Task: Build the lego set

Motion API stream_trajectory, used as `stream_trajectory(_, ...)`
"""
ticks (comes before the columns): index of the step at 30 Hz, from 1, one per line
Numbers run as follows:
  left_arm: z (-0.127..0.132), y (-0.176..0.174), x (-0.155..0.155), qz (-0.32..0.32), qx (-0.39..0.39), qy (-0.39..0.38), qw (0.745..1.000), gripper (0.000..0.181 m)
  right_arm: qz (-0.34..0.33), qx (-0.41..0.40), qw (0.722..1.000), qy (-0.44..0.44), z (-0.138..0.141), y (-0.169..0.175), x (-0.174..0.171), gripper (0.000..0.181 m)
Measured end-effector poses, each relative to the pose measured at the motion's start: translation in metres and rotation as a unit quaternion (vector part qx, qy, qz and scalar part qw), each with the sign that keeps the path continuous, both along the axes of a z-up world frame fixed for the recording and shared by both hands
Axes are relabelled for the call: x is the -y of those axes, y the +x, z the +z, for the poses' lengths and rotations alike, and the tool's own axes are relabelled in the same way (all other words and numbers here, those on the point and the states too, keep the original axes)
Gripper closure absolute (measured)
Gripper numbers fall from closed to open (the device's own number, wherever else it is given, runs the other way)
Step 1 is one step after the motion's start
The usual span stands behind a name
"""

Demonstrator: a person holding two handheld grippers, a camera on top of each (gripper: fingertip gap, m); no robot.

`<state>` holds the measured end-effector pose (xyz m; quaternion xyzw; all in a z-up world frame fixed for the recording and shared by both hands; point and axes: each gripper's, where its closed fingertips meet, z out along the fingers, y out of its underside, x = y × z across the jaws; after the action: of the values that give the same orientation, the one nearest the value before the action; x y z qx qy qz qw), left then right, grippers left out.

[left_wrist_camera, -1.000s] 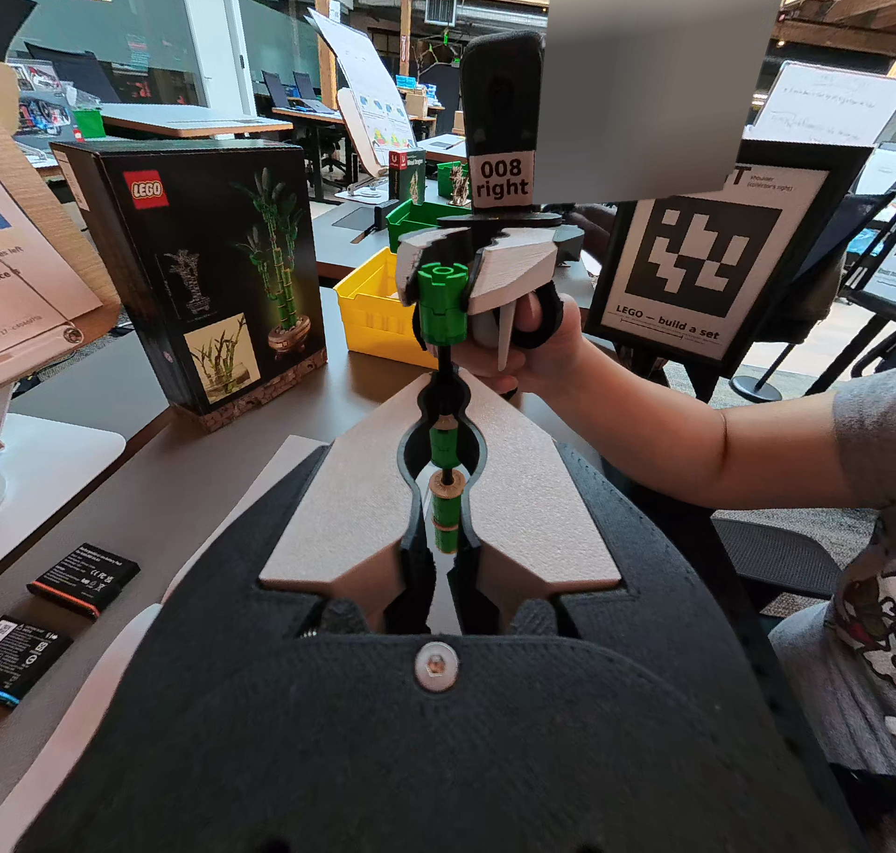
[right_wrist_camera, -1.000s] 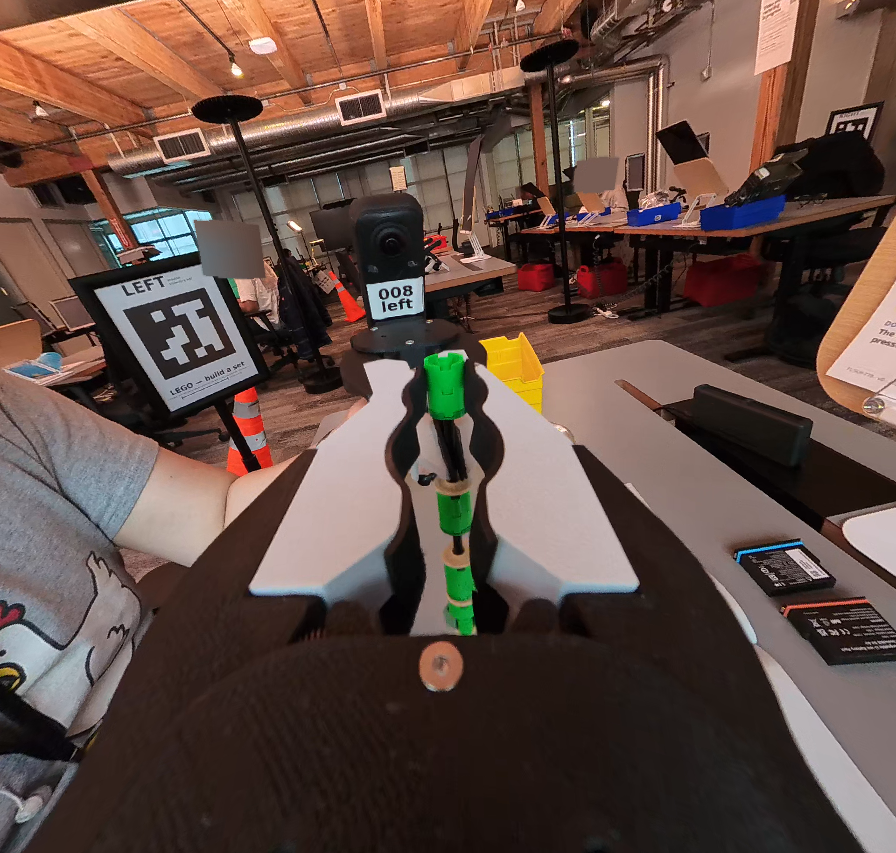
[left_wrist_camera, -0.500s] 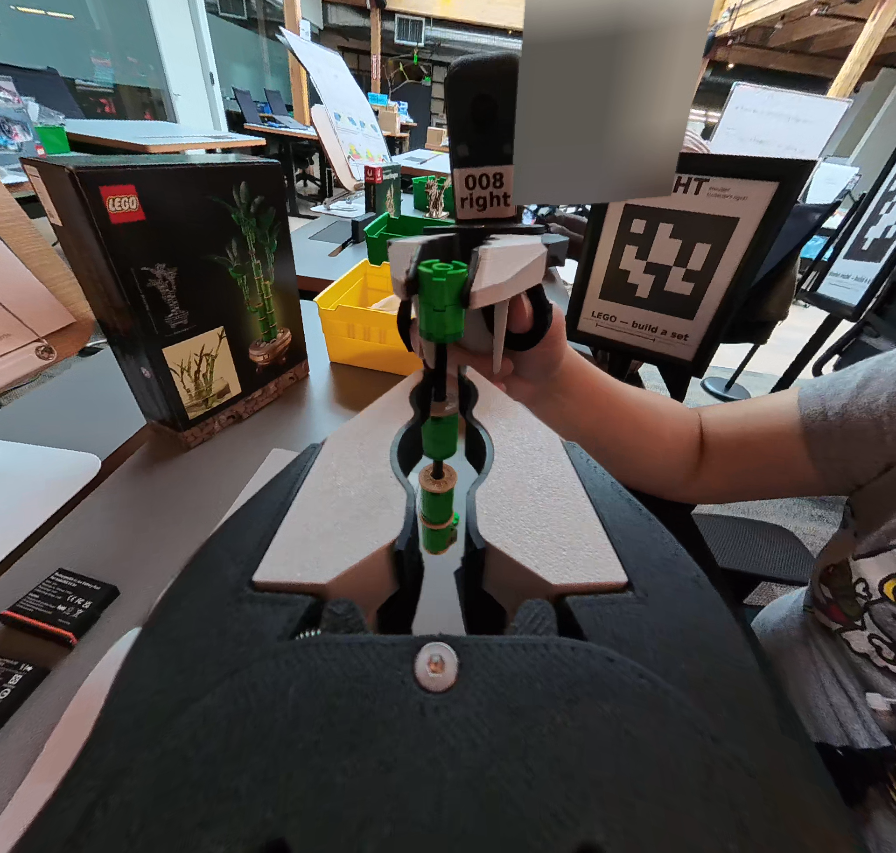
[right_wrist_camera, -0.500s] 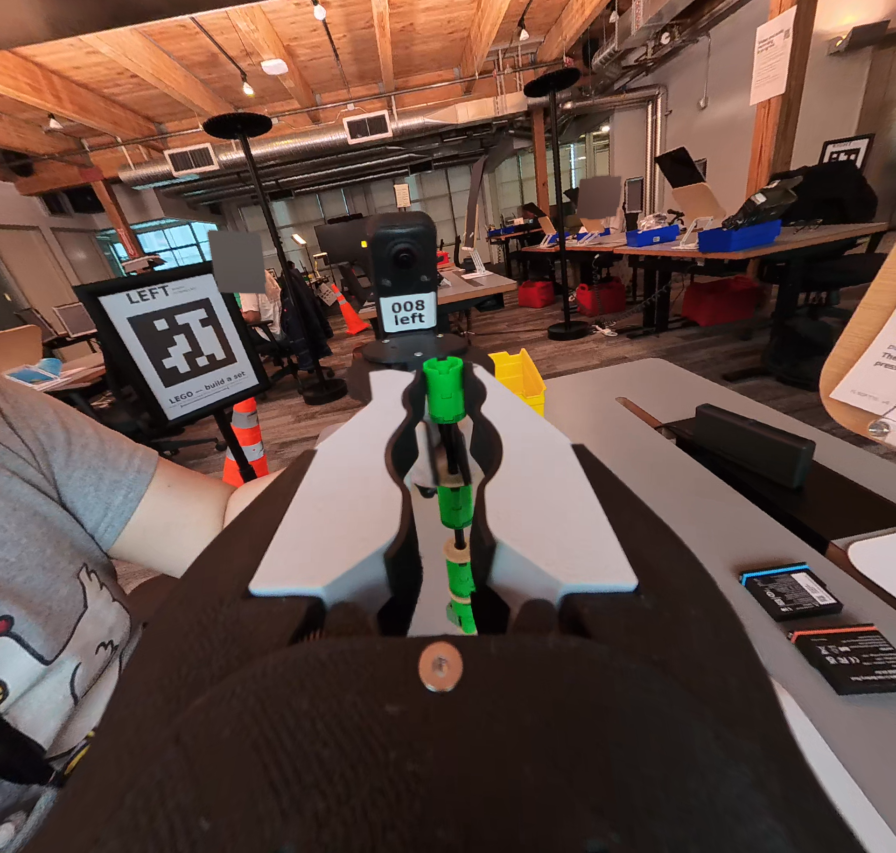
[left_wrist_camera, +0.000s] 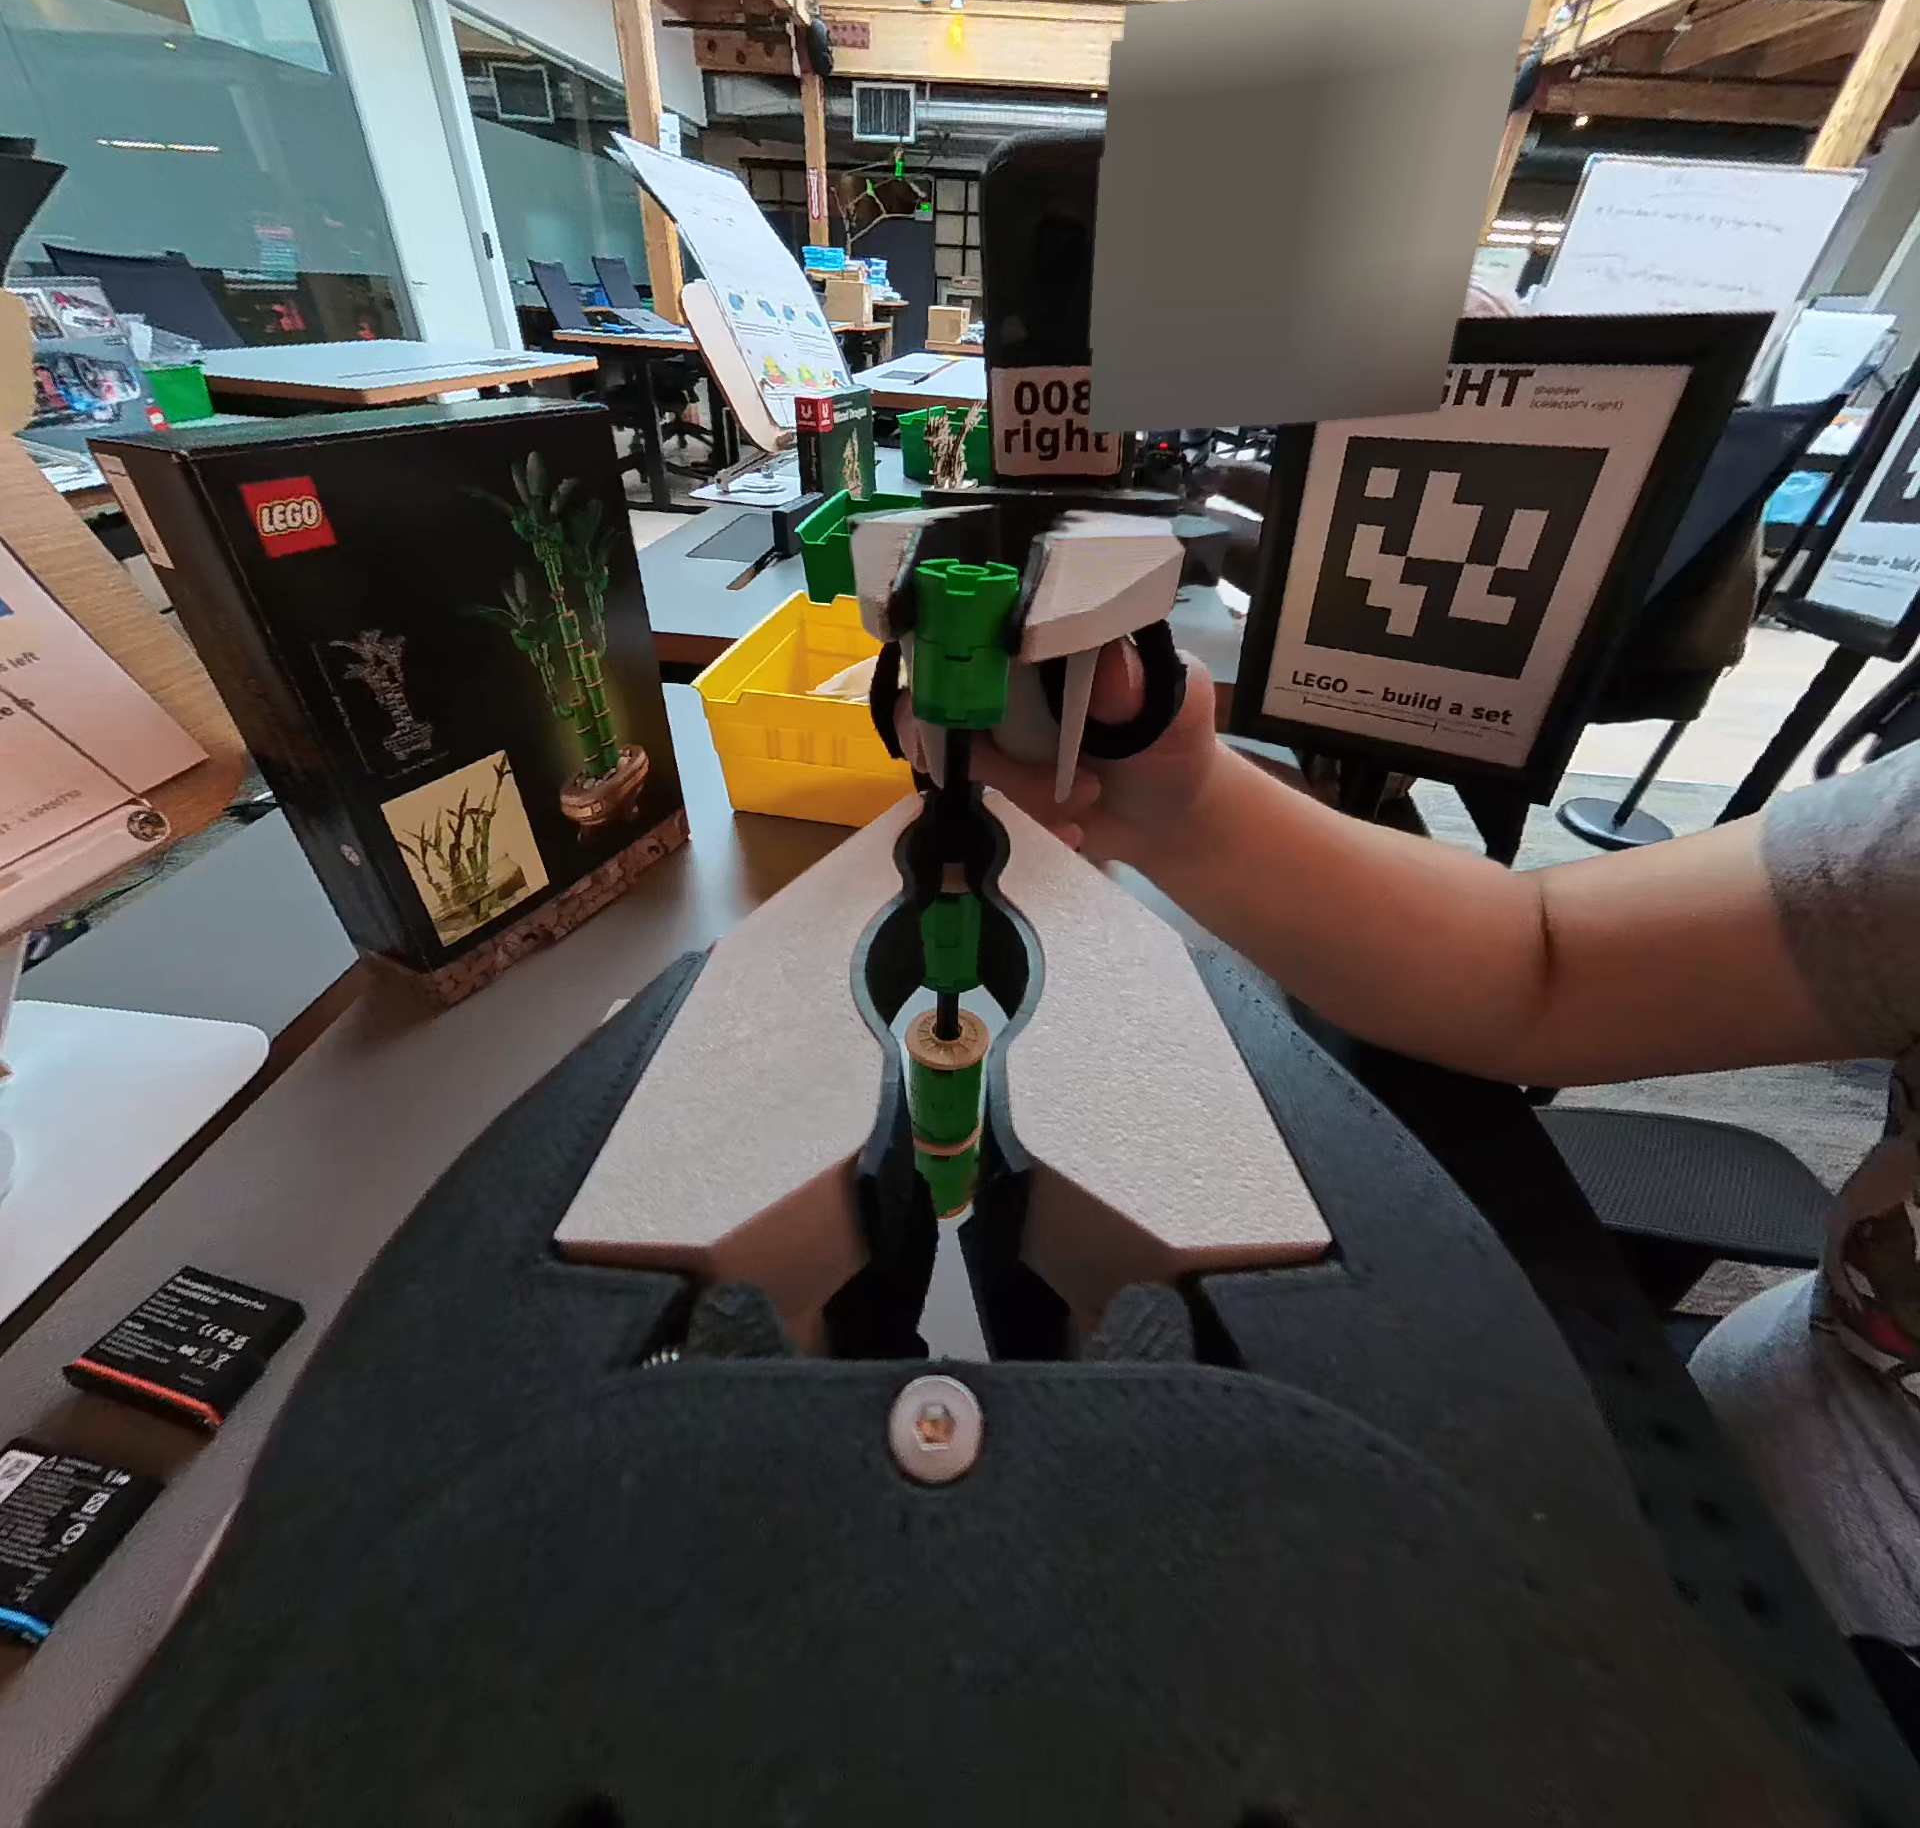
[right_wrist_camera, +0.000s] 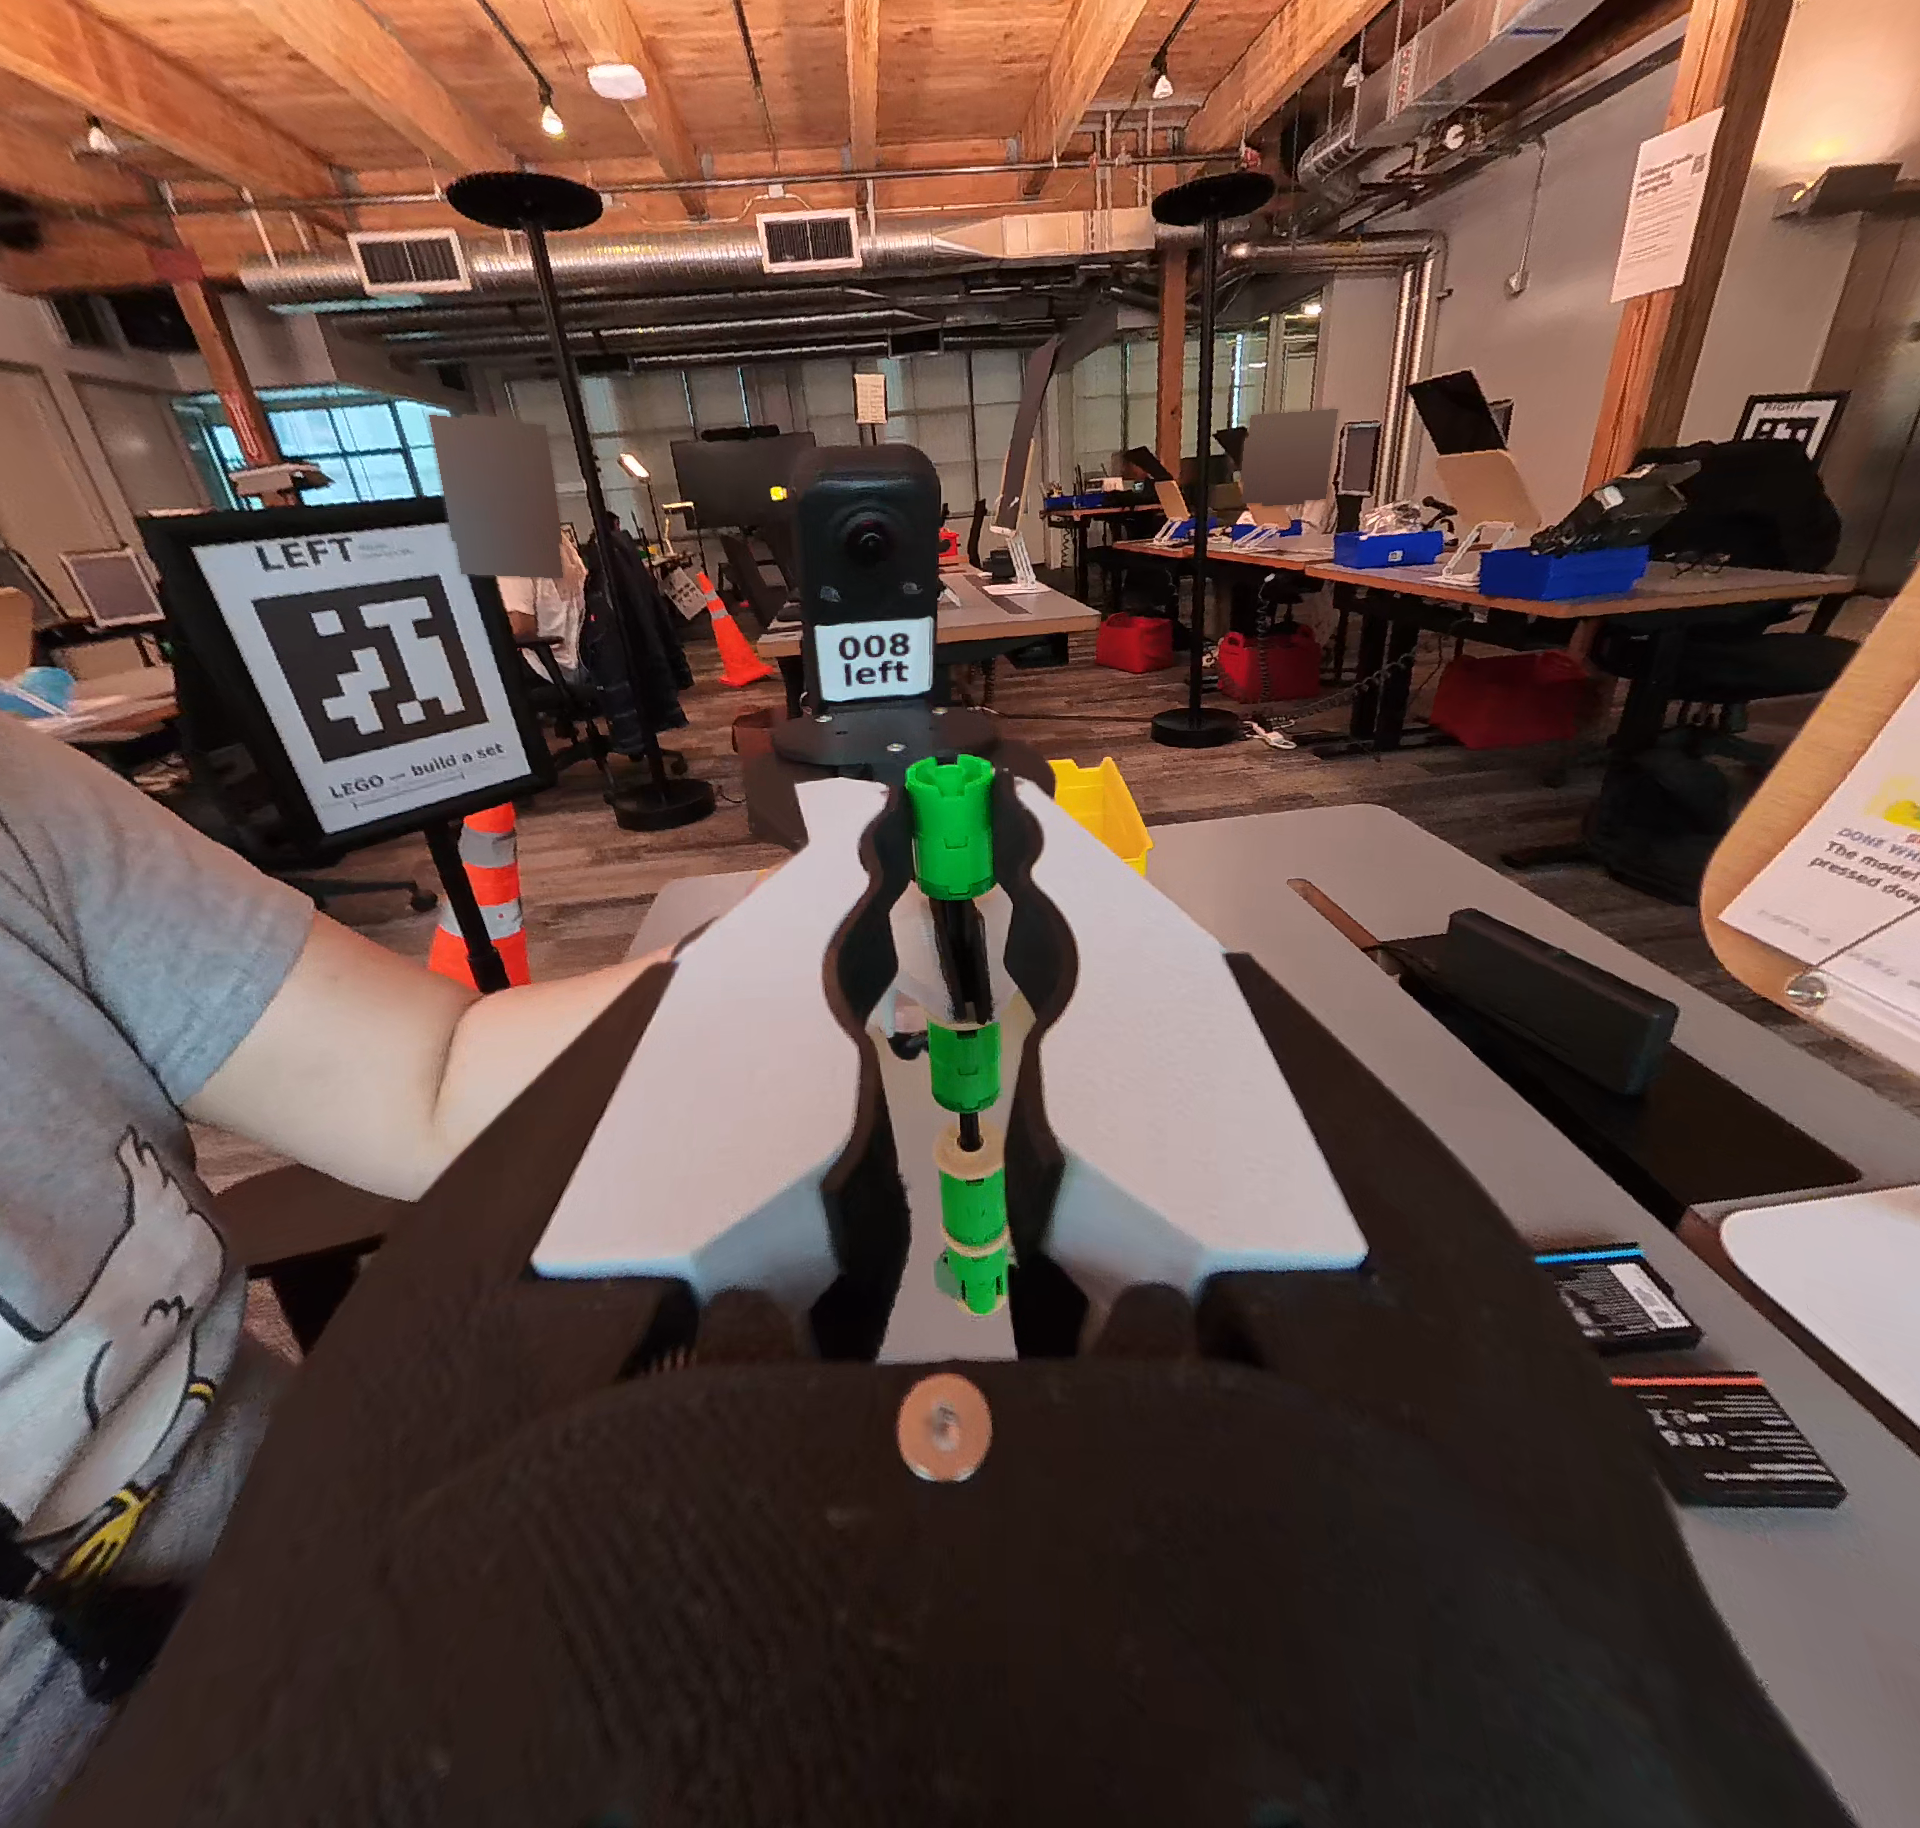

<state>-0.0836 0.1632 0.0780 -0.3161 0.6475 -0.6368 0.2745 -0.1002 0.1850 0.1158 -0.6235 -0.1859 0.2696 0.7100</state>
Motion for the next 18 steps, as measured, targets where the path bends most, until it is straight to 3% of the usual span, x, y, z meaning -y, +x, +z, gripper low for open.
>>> stream_trajectory(18, -0.0027, -0.0023, 0.0004, 0.011, 0.004, 0.036, 0.999, 0.181, 0.008, 0.02, 1.0, 0.009, -0.0039, -0.0041, 0.0032, 0.166)
